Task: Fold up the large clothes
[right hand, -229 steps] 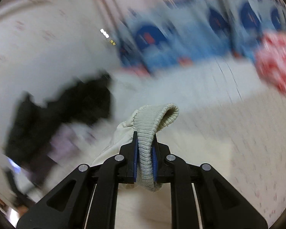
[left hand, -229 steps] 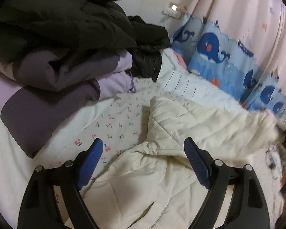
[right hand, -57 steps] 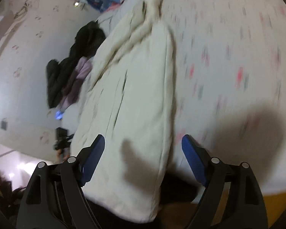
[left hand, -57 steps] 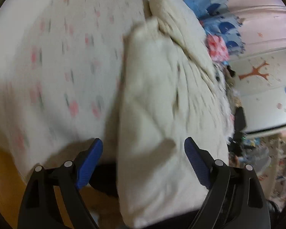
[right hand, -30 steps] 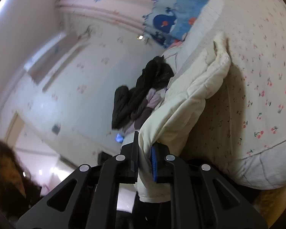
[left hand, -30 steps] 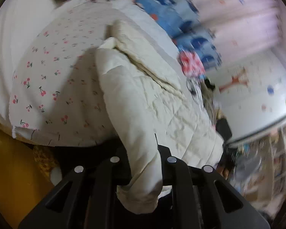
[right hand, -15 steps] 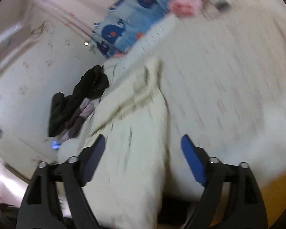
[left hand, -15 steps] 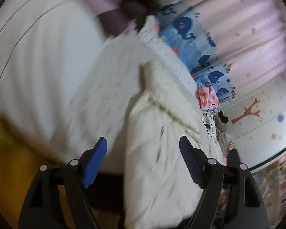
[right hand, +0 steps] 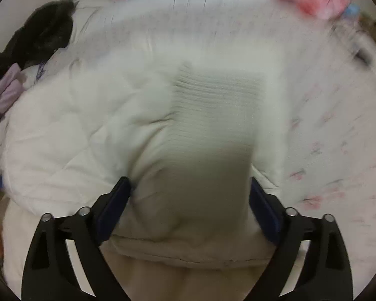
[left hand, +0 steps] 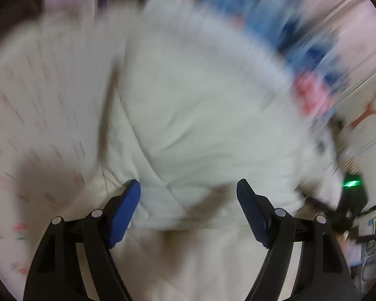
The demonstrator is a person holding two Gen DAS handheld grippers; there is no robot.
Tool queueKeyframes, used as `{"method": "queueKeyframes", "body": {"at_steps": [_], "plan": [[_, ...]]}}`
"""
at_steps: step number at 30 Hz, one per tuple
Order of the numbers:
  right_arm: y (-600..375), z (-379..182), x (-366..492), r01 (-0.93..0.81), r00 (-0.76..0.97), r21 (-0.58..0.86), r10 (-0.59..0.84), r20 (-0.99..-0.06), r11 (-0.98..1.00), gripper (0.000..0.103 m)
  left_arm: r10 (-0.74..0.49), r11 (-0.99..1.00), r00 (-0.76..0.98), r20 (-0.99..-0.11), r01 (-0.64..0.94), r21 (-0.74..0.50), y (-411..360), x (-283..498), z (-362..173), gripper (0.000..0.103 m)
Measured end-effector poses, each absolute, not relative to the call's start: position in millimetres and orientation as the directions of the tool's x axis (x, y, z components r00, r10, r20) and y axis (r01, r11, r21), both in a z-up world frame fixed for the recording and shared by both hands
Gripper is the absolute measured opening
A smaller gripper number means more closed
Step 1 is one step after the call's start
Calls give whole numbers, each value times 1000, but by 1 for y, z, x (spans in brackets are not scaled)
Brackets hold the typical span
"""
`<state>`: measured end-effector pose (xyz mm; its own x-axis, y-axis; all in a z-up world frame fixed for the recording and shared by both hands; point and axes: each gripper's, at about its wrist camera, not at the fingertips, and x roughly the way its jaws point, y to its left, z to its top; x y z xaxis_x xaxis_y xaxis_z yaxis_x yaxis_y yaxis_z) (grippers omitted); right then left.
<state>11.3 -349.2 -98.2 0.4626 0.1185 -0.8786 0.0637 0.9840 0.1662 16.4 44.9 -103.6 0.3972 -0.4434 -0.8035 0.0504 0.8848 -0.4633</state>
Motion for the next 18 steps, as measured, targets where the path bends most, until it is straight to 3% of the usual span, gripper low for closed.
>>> {"method": "queueKeyframes", "body": {"at_steps": [6, 10, 13, 18], "plan": [[-388, -62, -58, -13, 546, 410, 350, -761, 912, 91, -416, 906, 441, -795, 129, -402, 61, -29, -76, 76], [-440, -72, -151, -10, 487, 488, 431, -760, 873, 96, -300, 953, 447, -843, 180, -243, 92, -93, -67, 77], [-474, -89, -223, 19, 449, 603, 532, -718, 798, 96, -353, 933, 381, -855, 215, -289, 124, -136, -69, 81], [-489, -114, -285, 52, 399, 746, 670, -625, 664, 96, -523, 852, 302, -797, 157, -499, 180, -191, -96, 87]]}}
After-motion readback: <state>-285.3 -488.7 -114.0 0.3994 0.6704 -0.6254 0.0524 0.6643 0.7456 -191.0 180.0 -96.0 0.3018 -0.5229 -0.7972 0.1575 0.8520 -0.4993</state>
